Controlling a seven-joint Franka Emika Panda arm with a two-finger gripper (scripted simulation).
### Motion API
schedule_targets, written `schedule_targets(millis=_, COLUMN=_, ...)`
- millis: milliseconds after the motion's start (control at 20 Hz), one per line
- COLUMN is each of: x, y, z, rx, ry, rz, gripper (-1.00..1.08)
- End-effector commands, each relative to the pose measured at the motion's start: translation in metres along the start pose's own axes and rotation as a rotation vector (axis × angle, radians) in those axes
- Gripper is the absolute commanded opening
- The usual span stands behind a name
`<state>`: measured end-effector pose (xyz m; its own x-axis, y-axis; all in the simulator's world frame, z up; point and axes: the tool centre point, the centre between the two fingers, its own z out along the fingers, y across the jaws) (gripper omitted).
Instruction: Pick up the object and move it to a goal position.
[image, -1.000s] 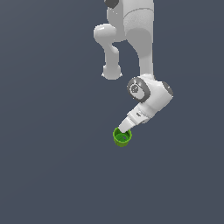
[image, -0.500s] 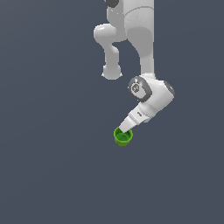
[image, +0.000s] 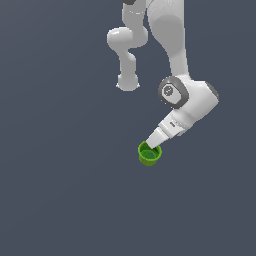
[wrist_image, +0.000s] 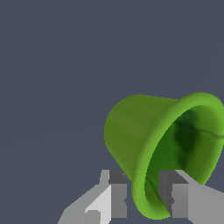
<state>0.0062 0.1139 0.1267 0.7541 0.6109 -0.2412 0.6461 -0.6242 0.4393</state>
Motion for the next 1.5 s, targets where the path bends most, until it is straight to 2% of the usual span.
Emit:
schedule_targets(millis=0, x=0.007, y=0.004, z=-0.023, rx=0.001, ry=0.003, rz=0.0, gripper=-1.0)
schedule_targets(millis=700, x=0.049, y=0.026, z=-0.149, rx=0.004, ry=0.003, rz=-0.001, gripper=-1.0)
schedule_targets(millis=1450, x=0.079, y=0.043, z=-0.229, rx=0.0, ry=0.001, rz=0.001, gripper=-1.0)
